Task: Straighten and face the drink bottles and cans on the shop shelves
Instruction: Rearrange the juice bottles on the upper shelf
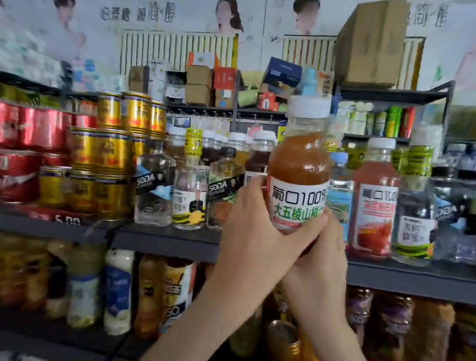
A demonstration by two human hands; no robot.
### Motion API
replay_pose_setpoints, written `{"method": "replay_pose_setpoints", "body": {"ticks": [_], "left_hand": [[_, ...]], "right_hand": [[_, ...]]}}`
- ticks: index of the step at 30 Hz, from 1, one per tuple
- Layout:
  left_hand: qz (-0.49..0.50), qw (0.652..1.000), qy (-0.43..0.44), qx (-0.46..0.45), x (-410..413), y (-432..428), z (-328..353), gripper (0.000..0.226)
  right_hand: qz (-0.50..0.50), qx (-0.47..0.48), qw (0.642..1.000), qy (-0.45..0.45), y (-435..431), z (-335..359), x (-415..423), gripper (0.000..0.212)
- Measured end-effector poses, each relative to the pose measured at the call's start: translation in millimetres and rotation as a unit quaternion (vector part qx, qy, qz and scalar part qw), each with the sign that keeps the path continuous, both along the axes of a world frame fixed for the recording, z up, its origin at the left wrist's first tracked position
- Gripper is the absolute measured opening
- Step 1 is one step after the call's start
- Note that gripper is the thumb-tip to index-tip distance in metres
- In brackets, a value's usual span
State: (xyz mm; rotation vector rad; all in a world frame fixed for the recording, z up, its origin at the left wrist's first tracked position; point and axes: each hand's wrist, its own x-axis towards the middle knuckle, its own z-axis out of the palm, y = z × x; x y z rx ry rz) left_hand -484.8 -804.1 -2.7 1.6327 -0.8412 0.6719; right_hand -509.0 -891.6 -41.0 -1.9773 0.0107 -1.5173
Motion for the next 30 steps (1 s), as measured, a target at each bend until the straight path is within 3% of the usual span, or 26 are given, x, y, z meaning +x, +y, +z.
{"method": "replay_pose_setpoints", "body": {"ticks": [3, 6, 11, 19, 30], "left_hand": [[0.068, 0.997, -0.029, -0.004, 33, 56, -3, 0.072], [0.101, 0.995, -0.016, -0.002, 72, 111, -1, 0.073], [0.107, 0.992, 0.043, -0.049, 132, 193, -1, 0.044], [0.107, 0.986, 0.112, -0.064, 184, 242, 1, 0.043], [0.105, 0.986, 0.124, -0.044, 208, 244, -2, 0.036]], "right_hand": [[0.016, 0.004, 1.0, -0.024, 65, 3, 45, 0.067], [0.061, -0.008, 0.998, -0.009, 118, 5, 87, 0.054], [0.17, -0.11, 0.973, 0.111, 160, 10, 125, 0.057], [-0.051, -0.04, 0.992, 0.107, 176, 5, 181, 0.063], [-0.246, 0.036, 0.964, 0.091, 214, 1, 239, 0.098]]}}
